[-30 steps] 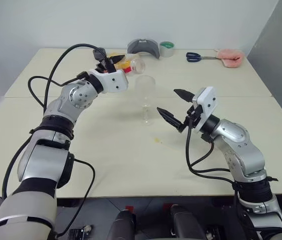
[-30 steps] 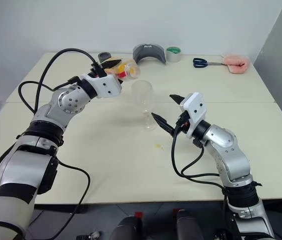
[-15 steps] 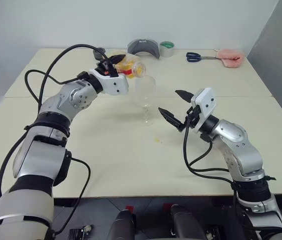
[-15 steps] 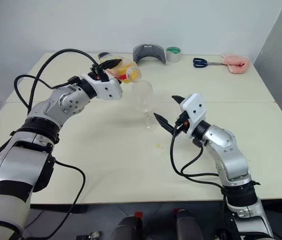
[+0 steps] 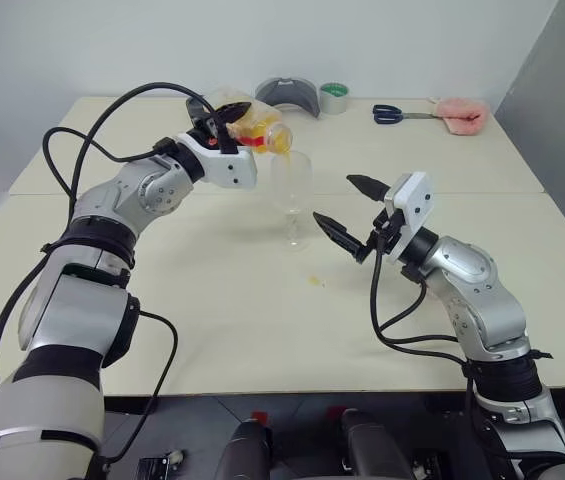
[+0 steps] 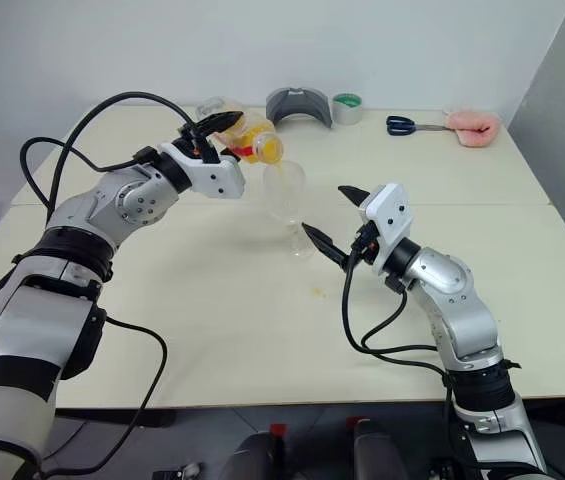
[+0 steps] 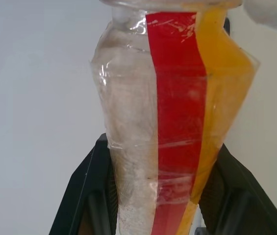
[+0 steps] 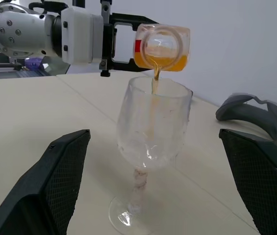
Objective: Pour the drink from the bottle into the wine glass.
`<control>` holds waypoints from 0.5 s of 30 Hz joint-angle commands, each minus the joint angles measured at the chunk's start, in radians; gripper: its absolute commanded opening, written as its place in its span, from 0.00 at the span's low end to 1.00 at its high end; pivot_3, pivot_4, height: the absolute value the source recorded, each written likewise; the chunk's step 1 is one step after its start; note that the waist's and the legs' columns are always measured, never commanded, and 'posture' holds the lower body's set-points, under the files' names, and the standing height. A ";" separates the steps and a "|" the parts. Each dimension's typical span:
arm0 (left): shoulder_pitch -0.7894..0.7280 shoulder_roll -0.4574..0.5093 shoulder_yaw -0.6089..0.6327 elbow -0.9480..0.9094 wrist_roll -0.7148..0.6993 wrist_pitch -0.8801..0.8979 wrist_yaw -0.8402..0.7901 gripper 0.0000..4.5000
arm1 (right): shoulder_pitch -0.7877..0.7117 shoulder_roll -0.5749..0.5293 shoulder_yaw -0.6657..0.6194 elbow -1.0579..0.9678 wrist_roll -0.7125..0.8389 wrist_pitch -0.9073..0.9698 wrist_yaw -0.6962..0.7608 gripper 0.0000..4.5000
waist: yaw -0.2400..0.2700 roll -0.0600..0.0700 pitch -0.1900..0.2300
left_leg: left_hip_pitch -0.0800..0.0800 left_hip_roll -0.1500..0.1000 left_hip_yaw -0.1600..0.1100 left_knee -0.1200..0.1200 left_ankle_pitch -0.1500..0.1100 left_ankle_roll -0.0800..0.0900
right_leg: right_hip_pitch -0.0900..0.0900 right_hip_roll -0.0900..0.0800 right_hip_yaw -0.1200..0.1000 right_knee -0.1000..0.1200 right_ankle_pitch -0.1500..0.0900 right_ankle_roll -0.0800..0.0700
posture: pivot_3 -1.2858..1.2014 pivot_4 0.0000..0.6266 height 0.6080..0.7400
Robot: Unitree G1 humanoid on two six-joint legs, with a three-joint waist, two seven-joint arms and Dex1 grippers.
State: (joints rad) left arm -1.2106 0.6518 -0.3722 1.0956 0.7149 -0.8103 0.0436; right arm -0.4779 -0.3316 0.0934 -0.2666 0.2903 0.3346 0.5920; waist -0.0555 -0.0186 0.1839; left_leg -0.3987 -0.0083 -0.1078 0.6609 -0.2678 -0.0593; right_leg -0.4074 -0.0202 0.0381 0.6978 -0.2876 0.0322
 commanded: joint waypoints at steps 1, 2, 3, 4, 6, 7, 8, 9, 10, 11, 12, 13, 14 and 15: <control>-0.060 0.024 -0.004 -0.013 0.011 -0.002 0.046 0.38 | -0.009 -0.001 -0.016 -0.050 0.034 0.004 0.014 1.00 | 0.000 0.000 0.000 | 0.000 0.000 0.000 0.000 0.000 0.000 | 0.000 0.000 0.000 0.000 0.000 0.000 | 0.52 0.24 1.00; -0.063 0.025 -0.007 -0.012 0.015 -0.001 0.051 0.38 | -0.008 -0.002 -0.016 -0.053 0.038 0.007 0.015 1.00 | 0.001 0.000 0.000 | 0.000 0.000 0.000 0.000 0.000 0.000 | 0.000 0.000 0.000 0.000 0.000 0.000 | 0.52 0.24 1.00; -0.065 0.026 -0.010 -0.011 0.018 0.000 0.055 0.38 | -0.007 -0.002 -0.016 -0.055 0.040 0.009 0.016 1.00 | 0.001 0.000 0.000 | 0.000 0.000 0.000 0.000 0.000 0.000 | 0.000 0.000 0.000 0.000 0.000 0.000 | 0.52 0.24 1.00; -0.067 0.027 -0.013 -0.010 0.021 -0.001 0.059 0.38 | -0.006 -0.003 -0.016 -0.056 0.040 0.009 0.016 1.00 | 0.001 0.000 0.000 | 0.000 0.000 0.000 0.000 0.000 0.000 | 0.000 0.000 0.000 0.000 0.000 0.000 | 0.52 0.24 1.00; -0.070 0.029 -0.018 -0.010 0.030 -0.002 0.068 0.38 | -0.005 -0.003 -0.017 -0.058 0.041 0.011 0.016 1.00 | 0.000 0.000 0.000 | 0.000 0.000 0.000 0.000 0.000 0.000 | 0.000 0.000 0.000 0.000 0.000 0.000 | 0.52 0.24 1.00; -0.071 0.029 -0.019 -0.010 0.034 -0.003 0.071 0.38 | -0.004 -0.004 -0.017 -0.059 0.042 0.012 0.016 1.00 | 0.000 0.000 0.000 | 0.000 0.000 0.000 0.000 0.000 0.000 | 0.000 0.000 0.000 0.000 0.000 0.000 | 0.52 0.24 1.00; -0.072 0.030 -0.020 -0.009 0.036 -0.003 0.074 0.38 | -0.004 -0.004 -0.016 -0.059 0.043 0.012 0.016 1.00 | 0.000 0.000 0.000 | 0.000 0.000 0.000 0.000 0.000 0.000 | 0.000 0.000 0.000 0.000 0.000 0.000 | 0.52 0.24 1.00; -0.074 0.031 -0.021 -0.009 0.038 -0.003 0.077 0.38 | -0.003 -0.004 -0.016 -0.060 0.043 0.012 0.015 1.00 | 0.000 0.000 0.000 | 0.000 0.000 0.000 0.000 0.000 0.000 | 0.000 0.000 0.000 0.000 0.000 0.000 | 0.52 0.24 1.00; -0.076 0.033 -0.023 -0.008 0.040 -0.002 0.080 0.38 | -0.003 -0.004 -0.016 -0.061 0.042 0.012 0.015 1.00 | 0.000 0.000 0.000 | 0.000 0.000 0.000 0.000 0.000 0.000 | 0.000 0.000 0.000 0.000 0.000 0.000 | 0.52 0.24 1.00; -0.077 0.034 -0.024 -0.008 0.042 -0.001 0.084 0.38 | -0.002 -0.004 -0.016 -0.062 0.043 0.013 0.014 1.00 | 0.000 0.000 0.000 | 0.000 0.000 0.000 0.000 0.000 0.000 | 0.000 0.000 0.000 0.000 0.000 0.000 | 0.52 0.24 1.00; -0.079 0.036 -0.027 -0.008 0.045 0.001 0.088 0.38 | -0.001 -0.004 -0.016 -0.063 0.044 0.014 0.014 1.00 | 0.000 0.000 0.000 | 0.000 0.000 0.000 0.000 0.000 0.000 | 0.000 0.000 0.000 0.000 0.000 0.000 | 0.52 0.24 1.00; -0.080 0.037 -0.029 -0.008 0.046 0.002 0.091 0.38 | -0.001 -0.004 -0.016 -0.063 0.045 0.015 0.015 1.00 | 0.000 0.000 0.000 | 0.000 0.000 0.000 0.000 0.000 0.000 | 0.000 0.000 0.000 0.000 0.000 0.000 | 0.52 0.24 1.00; -0.081 0.038 -0.030 -0.008 0.048 0.002 0.094 0.38 | -0.001 -0.004 -0.016 -0.064 0.046 0.016 0.015 1.00 | 0.000 0.000 0.000 | 0.000 0.000 0.000 0.000 0.000 0.000 | 0.000 0.000 0.000 0.000 0.000 0.000 | 0.52 0.24 1.00; -0.082 0.040 -0.033 -0.009 0.051 0.003 0.098 0.38 | -0.001 -0.003 -0.016 -0.064 0.047 0.017 0.016 1.00 | 0.000 0.000 0.000 | 0.000 0.000 0.000 0.000 0.000 0.000 | 0.000 0.000 0.000 0.000 0.000 0.000 | 0.52 0.24 1.00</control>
State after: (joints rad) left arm -1.2455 0.6685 -0.4090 1.0974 0.7666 -0.8096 0.1113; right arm -0.4776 -0.3334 0.0934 -0.2811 0.3194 0.3571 0.6064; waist -0.0557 -0.0186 0.1839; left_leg -0.3988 -0.0084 -0.1078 0.6610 -0.2677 -0.0594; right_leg -0.4074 -0.0204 0.0381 0.6980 -0.2876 0.0322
